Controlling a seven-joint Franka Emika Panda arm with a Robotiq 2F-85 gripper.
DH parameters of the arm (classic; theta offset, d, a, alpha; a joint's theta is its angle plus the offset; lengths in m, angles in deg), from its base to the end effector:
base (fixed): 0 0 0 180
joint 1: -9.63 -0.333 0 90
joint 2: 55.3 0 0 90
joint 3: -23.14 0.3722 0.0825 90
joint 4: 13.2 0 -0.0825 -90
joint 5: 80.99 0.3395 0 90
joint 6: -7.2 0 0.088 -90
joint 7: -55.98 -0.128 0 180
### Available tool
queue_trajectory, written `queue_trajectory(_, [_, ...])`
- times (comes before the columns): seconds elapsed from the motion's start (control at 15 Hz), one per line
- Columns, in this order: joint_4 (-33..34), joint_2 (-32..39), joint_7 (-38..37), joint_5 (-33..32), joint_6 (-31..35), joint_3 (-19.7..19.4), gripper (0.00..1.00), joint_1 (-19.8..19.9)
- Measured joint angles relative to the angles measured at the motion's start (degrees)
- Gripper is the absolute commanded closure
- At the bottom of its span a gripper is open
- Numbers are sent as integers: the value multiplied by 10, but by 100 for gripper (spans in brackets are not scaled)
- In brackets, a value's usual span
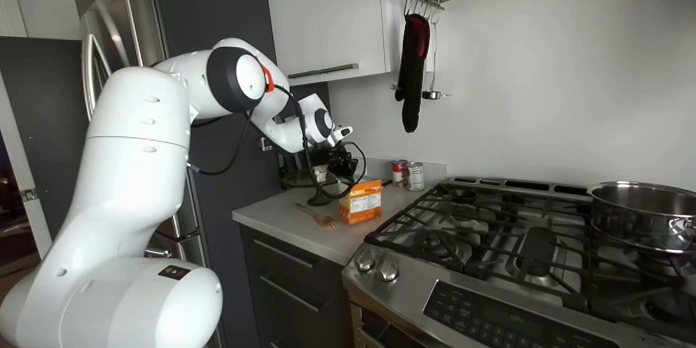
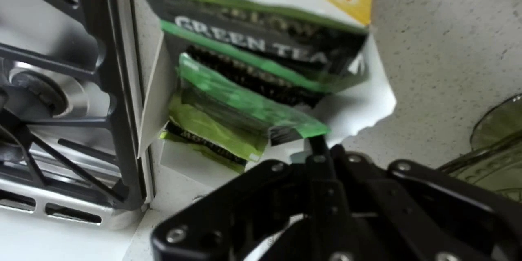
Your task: Pull the sachet box backwards, remove a sachet and place it at the top layer of the cake stand
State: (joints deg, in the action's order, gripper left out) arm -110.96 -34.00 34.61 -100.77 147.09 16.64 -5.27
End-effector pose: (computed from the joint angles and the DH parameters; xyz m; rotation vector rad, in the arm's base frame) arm 0.6687 0.1046 0.4710 2.8722 0.0196 0.6219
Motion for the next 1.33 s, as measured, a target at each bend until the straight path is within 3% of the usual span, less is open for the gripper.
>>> queue_trajectory(0.47, [-160,-80,-82,-92,160,-10,100,6])
queue_trajectory(0.8, [-244,-129,-73,-107,226,-24,100,14])
queue_trajectory(0.87, [-258,-139,-65,-105,232,-24,81,15])
queue_trajectory(1.13, [-302,-172,-50,-89,240,-23,51,17])
queue_trajectory(1.33, [-317,-187,-39,-27,241,-15,29,16])
